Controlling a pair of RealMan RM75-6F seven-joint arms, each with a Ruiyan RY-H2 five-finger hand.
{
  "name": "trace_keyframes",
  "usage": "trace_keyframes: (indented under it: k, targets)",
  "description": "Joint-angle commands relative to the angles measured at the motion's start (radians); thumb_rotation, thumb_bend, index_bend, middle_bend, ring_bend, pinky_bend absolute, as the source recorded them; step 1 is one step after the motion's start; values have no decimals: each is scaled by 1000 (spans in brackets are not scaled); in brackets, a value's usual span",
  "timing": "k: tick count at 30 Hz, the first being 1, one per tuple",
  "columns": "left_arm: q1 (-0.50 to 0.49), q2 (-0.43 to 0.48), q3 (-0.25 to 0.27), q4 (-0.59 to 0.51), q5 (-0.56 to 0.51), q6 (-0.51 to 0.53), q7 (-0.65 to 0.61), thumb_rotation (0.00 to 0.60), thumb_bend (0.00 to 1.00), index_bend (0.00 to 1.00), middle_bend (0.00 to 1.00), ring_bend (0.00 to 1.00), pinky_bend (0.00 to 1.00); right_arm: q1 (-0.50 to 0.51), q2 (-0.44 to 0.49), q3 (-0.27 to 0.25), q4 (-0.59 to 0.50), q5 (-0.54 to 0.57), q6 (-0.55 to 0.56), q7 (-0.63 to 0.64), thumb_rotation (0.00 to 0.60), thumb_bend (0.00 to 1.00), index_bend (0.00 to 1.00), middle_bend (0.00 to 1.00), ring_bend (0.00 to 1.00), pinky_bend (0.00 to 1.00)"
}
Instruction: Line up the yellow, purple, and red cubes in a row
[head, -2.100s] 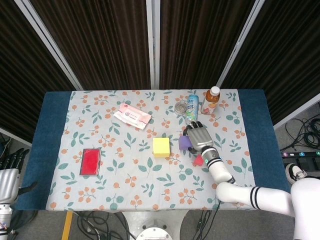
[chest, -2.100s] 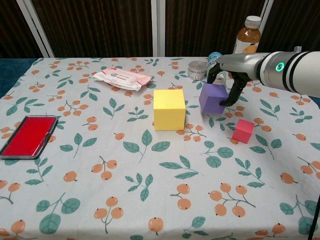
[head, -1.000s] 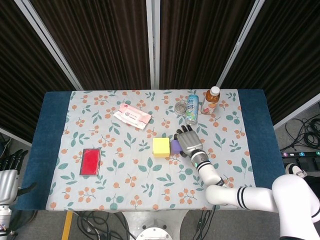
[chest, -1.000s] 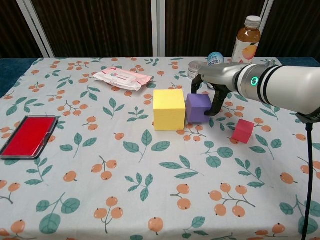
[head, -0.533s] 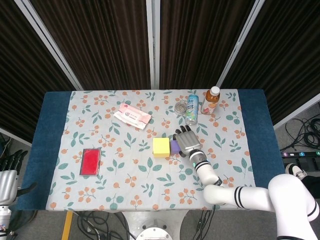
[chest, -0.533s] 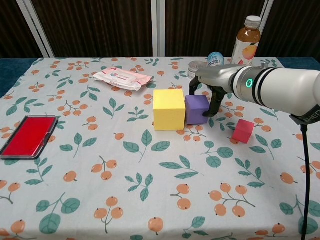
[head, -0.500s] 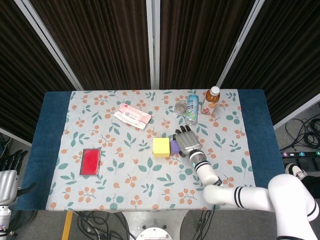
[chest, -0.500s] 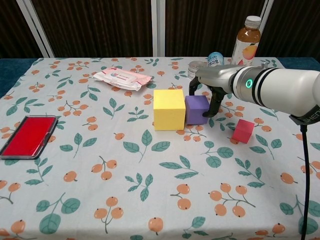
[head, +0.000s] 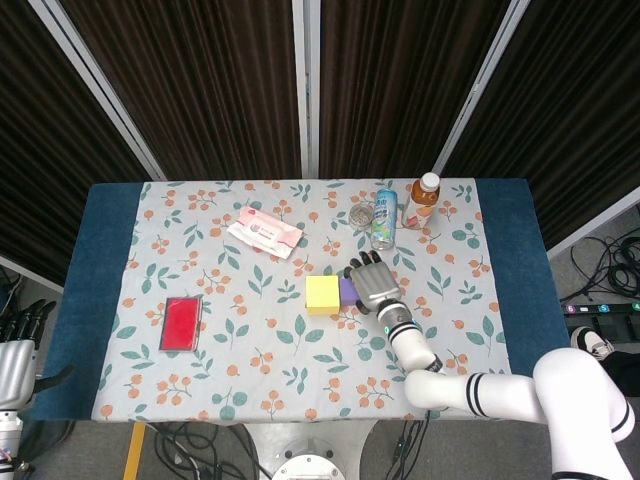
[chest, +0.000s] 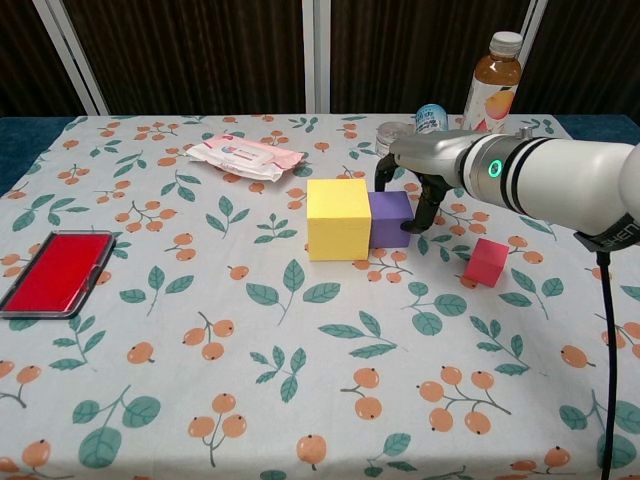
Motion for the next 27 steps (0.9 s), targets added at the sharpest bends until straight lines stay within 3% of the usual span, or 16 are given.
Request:
trace_keyframes:
  k: [1, 12, 27]
  targets:
    - [0, 0, 0, 0, 0, 0, -1, 600, 138, 166, 192, 141, 156, 0, 0, -1, -2, -1, 0, -1, 600, 238, 262, 142, 0, 0]
    - [-3, -1, -1, -1, 5, -1, 2, 600, 139, 165, 192, 141, 156, -17, 47, 1, -40, 3, 8, 15, 600, 238, 247, 129, 0, 0]
    - [-3, 0, -2, -7, 5, 0, 8, 600, 138, 165, 192, 141, 156, -1, 43, -15, -51, 38, -13, 2, 600, 238, 247, 114, 0, 0]
